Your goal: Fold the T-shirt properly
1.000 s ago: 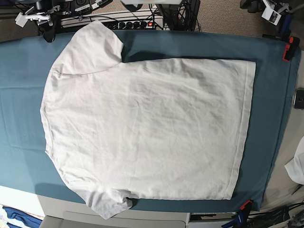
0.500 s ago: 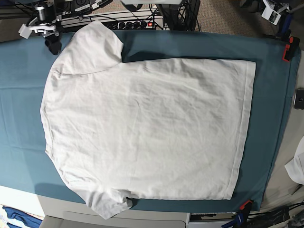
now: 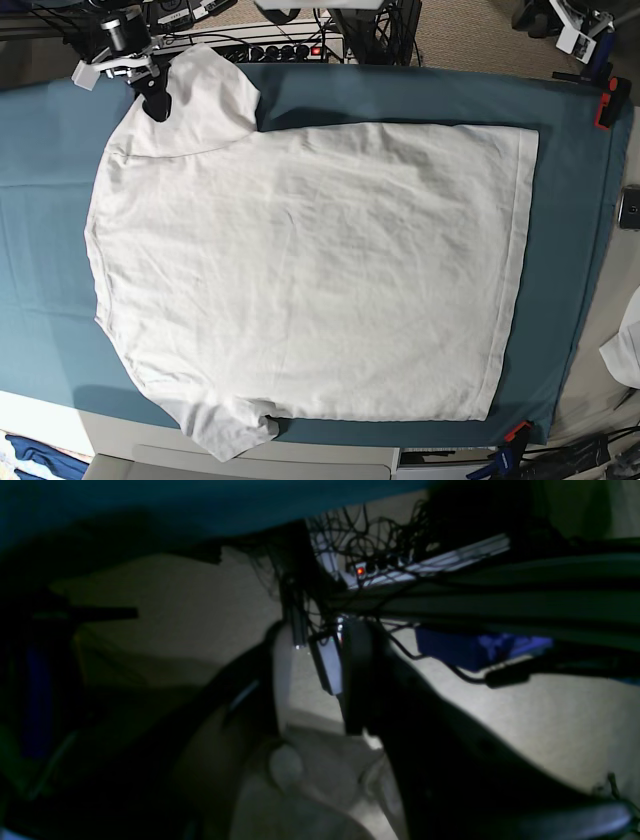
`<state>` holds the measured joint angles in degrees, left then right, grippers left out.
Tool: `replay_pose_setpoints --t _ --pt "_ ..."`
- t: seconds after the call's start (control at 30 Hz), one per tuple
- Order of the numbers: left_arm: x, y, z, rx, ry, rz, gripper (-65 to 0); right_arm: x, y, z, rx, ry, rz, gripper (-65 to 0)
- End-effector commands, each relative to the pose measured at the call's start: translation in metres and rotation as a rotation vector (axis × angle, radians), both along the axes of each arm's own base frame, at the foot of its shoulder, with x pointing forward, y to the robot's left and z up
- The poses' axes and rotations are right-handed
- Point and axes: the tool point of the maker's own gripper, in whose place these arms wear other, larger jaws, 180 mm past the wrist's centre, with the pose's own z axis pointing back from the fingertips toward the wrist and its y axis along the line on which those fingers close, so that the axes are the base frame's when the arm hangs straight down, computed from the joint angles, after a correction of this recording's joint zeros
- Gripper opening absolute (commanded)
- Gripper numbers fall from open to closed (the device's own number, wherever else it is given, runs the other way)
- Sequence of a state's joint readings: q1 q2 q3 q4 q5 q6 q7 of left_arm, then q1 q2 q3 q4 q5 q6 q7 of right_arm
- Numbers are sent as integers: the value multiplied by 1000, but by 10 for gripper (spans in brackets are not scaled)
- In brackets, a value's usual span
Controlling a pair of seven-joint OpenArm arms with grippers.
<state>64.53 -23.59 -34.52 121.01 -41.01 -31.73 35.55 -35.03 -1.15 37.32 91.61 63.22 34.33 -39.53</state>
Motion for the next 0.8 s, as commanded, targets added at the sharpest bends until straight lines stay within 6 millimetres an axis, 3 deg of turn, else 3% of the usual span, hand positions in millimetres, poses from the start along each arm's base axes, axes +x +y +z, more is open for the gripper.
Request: replay_pose_setpoints --t 0.0,0.1,0.5,0.77 --pt "4 -2 6 -5 -20 -14 -466 -13 6 -10 -5 73 39 -498" --pt "13 -5 11 -5 -32 -28 -467 -16 8 -13 -2 92 53 -650" --pt "73 0 25 -21 -141 56 -467 -20 8 -19 -33 126 73 -650" --pt "124 21 40 16 -262 147 -467 -20 8 -19 -34 127 74 -650"
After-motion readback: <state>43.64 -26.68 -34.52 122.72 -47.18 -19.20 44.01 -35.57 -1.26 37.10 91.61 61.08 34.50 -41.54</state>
